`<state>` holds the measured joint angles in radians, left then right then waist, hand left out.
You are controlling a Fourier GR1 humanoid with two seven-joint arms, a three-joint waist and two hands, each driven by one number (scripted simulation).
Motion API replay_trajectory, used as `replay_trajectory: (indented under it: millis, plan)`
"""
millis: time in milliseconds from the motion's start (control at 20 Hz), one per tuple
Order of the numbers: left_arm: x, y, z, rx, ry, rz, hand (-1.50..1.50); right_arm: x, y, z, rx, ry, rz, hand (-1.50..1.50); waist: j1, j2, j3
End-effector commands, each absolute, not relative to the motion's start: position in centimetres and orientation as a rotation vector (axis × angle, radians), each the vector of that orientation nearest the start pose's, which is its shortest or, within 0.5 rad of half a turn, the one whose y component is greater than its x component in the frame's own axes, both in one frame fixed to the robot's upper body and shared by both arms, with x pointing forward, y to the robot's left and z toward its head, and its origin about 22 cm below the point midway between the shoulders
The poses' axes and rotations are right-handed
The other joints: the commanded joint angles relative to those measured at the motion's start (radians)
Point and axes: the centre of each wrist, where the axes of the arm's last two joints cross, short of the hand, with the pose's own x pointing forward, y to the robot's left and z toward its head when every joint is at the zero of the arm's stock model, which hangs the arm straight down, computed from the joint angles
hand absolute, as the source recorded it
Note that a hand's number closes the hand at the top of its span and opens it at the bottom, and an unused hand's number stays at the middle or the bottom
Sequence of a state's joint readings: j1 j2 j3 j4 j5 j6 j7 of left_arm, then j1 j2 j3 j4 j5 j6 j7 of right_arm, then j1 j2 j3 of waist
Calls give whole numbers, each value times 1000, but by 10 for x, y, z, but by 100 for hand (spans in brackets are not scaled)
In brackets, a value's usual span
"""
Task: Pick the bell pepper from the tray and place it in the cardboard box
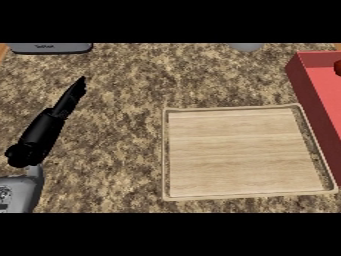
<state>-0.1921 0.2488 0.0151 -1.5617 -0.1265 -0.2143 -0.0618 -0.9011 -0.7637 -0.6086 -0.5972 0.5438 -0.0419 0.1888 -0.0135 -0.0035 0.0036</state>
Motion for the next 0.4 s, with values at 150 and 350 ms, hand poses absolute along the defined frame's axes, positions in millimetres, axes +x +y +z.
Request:
replay_trajectory:
  millis: [150,350]
  plan:
    - [287,264,62,112,-1756,-513,0,333,-523,195,-913,-1421,-606,-150,0,3,-2]
    - [295,265,48,98,-1737,-512,0,320,-529,173,-996,-1460,-662,-150,7,6,-3]
